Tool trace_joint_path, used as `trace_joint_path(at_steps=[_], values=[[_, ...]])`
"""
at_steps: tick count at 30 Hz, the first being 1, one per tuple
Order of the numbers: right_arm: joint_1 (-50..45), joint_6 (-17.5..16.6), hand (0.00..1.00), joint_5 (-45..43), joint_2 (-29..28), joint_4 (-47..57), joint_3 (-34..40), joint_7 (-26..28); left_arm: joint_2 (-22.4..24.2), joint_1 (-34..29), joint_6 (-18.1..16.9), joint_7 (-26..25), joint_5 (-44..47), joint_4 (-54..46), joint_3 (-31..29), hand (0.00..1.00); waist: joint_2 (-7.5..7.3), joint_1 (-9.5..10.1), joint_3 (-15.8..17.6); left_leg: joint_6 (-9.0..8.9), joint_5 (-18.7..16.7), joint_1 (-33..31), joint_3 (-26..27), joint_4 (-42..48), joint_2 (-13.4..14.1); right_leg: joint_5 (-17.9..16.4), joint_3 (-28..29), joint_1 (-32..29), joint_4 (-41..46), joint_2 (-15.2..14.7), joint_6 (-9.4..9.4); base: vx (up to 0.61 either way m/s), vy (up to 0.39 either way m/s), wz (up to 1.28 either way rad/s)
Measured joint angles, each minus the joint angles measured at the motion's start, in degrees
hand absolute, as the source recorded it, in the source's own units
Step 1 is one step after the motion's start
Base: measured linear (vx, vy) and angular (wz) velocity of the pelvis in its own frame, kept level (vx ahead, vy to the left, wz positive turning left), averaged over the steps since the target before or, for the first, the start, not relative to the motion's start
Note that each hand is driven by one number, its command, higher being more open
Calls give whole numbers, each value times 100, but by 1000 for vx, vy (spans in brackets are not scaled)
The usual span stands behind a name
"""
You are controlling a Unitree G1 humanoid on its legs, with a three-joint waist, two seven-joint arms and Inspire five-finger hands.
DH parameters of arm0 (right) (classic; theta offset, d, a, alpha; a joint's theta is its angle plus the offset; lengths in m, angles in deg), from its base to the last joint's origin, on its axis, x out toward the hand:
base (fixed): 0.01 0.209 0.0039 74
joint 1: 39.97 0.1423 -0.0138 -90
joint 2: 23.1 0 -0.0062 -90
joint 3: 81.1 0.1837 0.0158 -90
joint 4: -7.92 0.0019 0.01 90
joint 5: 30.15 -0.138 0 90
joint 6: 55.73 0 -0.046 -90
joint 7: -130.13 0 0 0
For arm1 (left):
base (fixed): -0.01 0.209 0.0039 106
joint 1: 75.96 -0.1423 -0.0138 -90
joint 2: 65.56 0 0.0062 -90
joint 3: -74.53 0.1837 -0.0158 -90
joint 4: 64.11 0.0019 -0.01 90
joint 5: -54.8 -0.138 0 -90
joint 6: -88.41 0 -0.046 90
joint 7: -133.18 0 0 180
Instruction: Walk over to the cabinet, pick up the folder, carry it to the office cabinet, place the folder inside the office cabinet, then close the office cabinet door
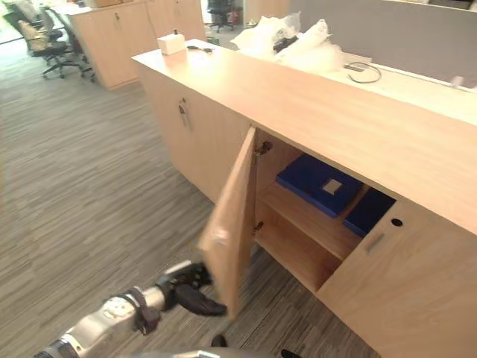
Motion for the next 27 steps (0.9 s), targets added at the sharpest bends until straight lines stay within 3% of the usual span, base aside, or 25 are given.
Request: trace_joint_path(at_steps=[1, 6, 11, 13, 16, 19, 23, 25, 27], values=[[38, -16, 100, 33, -6, 0, -22, 29, 22, 181, 95, 223, 343, -187, 348, 100, -13, -83, -15, 23, -22, 19, 77, 0, 3, 28, 78, -9, -46, -1, -26, -13, 50, -30], [75, -97, 100, 205, -28, 2, -48, 80, -346, 436, 125, 908, 1011, -647, 617, 100, -56, -299, -42, 9, -54, 83, 182, 0, 39, 66, 170, 54, -200, 54, -94, 17, -6, -16], [106, -95, 100, 217, 37, -22, -310, 81, -639, 404, 116, 866, 1080, -628, 602, 100, -85, -311, -81, -29, -79, 138, 174, 0, 91, 21, 142, 147, -251, 119, -172, 53, -51, 0], [167, -97, 100, 215, 59, -98, -455, 77, -559, 249, 90, 762, 1072, -582, 459, 100, -131, -332, -59, -62, -100, 209, 176, -1, 110, 2, 137, 229, -275, 141, -205, 50, -53, -1], [201, -108, 100, 189, 49, -98, -667, 58, 456, -255, -32, 523, 812, 26, -613, 100, -217, -349, -26, -85, -114, 265, 182, -5, 147, -43, 141, 282, -280, 185, -279, 28, -48, -2], [185, -105, 100, 155, -34, -64, -724, -75, 2067, -410, -521, -390, -63, 1276, -2098, 100, -355, -312, -46, -160, -129, 267, 229, -4, 214, -75, 175, 272, -277, 232, -332, 0, -29, -4], [121, -128, 100, -62, -116, 102, -756, -160, 2360, -477, -778, -892, -719, 2406, -2806, 100, -443, -332, -62, -269, -355, 152, 451, 382, 393, -81, 411, 148, -184, 289, -347, 4, -21, -34], [98, -129, 100, -95, -115, 135, -765, -158, 2400, -615, -763, -1017, -919, 2993, -3191, 100, -439, -323, 8, -340, -1026, -339, 591, 1706, 770, -74, 614, 119, -132, 394, -358, 0, -56, -49], [31, -136, 100, -110, -60, 144, -662, -161, 2566, -822, -759, -1139, -1176, 3395, -3659, 100, -301, -247, 119, -395, -1502, -729, 516, 3050, 1229, -72, 898, 187, -119, 604, -363, 32, -50, -72]])
